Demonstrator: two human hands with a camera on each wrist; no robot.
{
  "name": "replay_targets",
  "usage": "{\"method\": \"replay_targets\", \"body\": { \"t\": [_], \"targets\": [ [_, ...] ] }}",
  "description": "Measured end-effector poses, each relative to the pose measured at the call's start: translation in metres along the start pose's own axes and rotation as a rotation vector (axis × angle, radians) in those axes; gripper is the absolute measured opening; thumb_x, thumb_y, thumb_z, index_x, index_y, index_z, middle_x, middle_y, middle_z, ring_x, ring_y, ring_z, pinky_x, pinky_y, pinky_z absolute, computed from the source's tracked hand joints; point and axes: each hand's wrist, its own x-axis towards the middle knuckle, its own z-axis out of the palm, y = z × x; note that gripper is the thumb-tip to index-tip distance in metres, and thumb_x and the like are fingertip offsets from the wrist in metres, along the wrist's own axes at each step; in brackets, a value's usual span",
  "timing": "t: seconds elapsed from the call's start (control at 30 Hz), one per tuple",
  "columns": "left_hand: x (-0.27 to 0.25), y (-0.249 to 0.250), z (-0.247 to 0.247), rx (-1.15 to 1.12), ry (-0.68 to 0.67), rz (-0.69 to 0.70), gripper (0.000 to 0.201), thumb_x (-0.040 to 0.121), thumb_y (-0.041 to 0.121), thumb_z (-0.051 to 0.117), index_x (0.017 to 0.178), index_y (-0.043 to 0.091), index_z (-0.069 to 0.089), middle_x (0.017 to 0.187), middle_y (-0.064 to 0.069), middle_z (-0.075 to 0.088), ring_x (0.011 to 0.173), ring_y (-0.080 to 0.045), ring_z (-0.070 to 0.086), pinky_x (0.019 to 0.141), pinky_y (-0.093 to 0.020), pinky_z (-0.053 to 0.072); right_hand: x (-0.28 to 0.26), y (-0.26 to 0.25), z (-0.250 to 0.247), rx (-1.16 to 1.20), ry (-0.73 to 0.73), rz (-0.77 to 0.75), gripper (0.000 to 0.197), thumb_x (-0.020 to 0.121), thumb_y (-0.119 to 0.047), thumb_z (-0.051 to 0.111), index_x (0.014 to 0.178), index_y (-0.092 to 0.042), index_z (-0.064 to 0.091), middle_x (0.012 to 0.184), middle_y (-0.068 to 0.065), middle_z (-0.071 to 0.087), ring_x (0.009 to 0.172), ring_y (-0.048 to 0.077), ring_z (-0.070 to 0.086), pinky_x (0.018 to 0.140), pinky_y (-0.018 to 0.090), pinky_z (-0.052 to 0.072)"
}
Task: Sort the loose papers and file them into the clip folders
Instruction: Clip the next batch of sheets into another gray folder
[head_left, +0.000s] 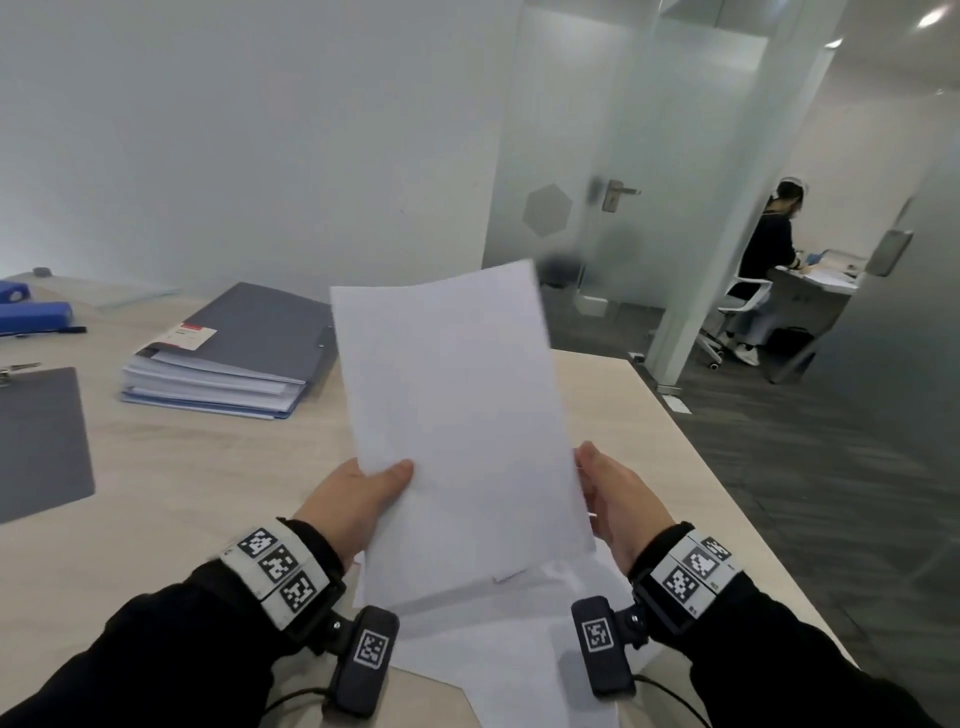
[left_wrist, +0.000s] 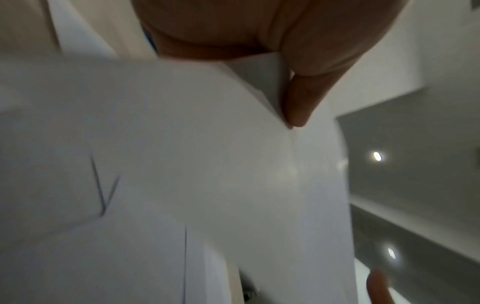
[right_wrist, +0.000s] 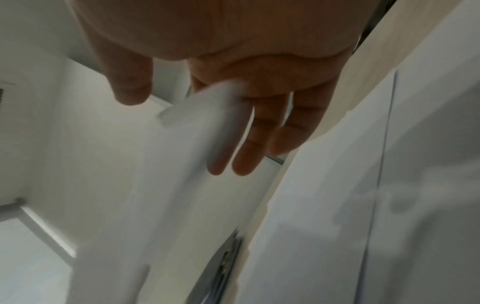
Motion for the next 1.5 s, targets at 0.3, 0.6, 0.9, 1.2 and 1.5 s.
{"method": "replay_targets", "body": {
  "t": [0.3, 0.6, 0.9, 1.2, 1.5],
  "targets": [
    [0.039, -0.012, -0.048, -0.332, 0.283, -0.009, 0.012, 0.094, 0.011, 0.063, 0.105, 0.007, 0.067, 0.101, -0.011, 0.073, 0.087, -0.029, 0.069, 0.078, -0.039, 0.054, 0.053, 0.021, -0.020, -0.851, 0.122, 0.224, 0.041, 0.087, -0.044, 0.064, 0.120, -0.019, 0.061, 0.122, 0.002, 0.062, 0.100, 0.018, 0.058, 0.083, 0.027, 0.040],
    [0.047, -0.034, -0.051, -0.394, 0.252, -0.034, 0.008, 0.095, 0.009, 0.061, 0.100, 0.007, 0.068, 0.084, -0.006, 0.077, 0.080, -0.028, 0.072, 0.078, -0.041, 0.056, 0.101, 0.014, -0.001, -1.297, 0.024, 0.473, 0.103, 0.064, -0.074, 0.068, 0.145, -0.020, 0.032, 0.143, 0.008, 0.048, 0.127, 0.030, 0.049, 0.102, 0.038, 0.040],
    [0.060, -0.034, -0.060, -0.298, 0.217, 0.005, 0.029, 0.076, 0.024, 0.076, 0.100, 0.009, 0.071, 0.098, -0.012, 0.076, 0.094, -0.034, 0.071, 0.094, -0.054, 0.052, 0.121, 0.016, -0.005, -1.289, 0.083, 0.617, 0.106, 0.041, -0.068, 0.082, 0.123, -0.006, 0.056, 0.114, 0.010, 0.066, 0.095, 0.028, 0.063, 0.085, 0.030, 0.049],
    [0.060, -0.036, -0.061, -0.301, 0.190, 0.014, 0.030, 0.067, 0.030, 0.073, 0.092, 0.015, 0.073, 0.094, -0.008, 0.077, 0.093, -0.034, 0.072, 0.095, -0.057, 0.052, 0.121, 0.007, 0.001, -0.984, 0.057, 0.513, 0.057, 0.071, -0.056, 0.076, 0.102, -0.009, 0.065, 0.100, 0.009, 0.069, 0.088, 0.026, 0.063, 0.081, 0.034, 0.048],
    [0.061, -0.038, -0.060, -0.281, 0.162, -0.010, 0.034, 0.067, 0.032, 0.073, 0.096, 0.015, 0.073, 0.095, -0.007, 0.077, 0.093, -0.033, 0.072, 0.095, -0.056, 0.052, 0.118, 0.010, 0.021, -1.197, 0.087, 0.485, 0.083, 0.074, -0.060, 0.071, 0.134, -0.009, 0.048, 0.124, 0.009, 0.061, 0.112, 0.029, 0.058, 0.092, 0.034, 0.045]
  ]
}}
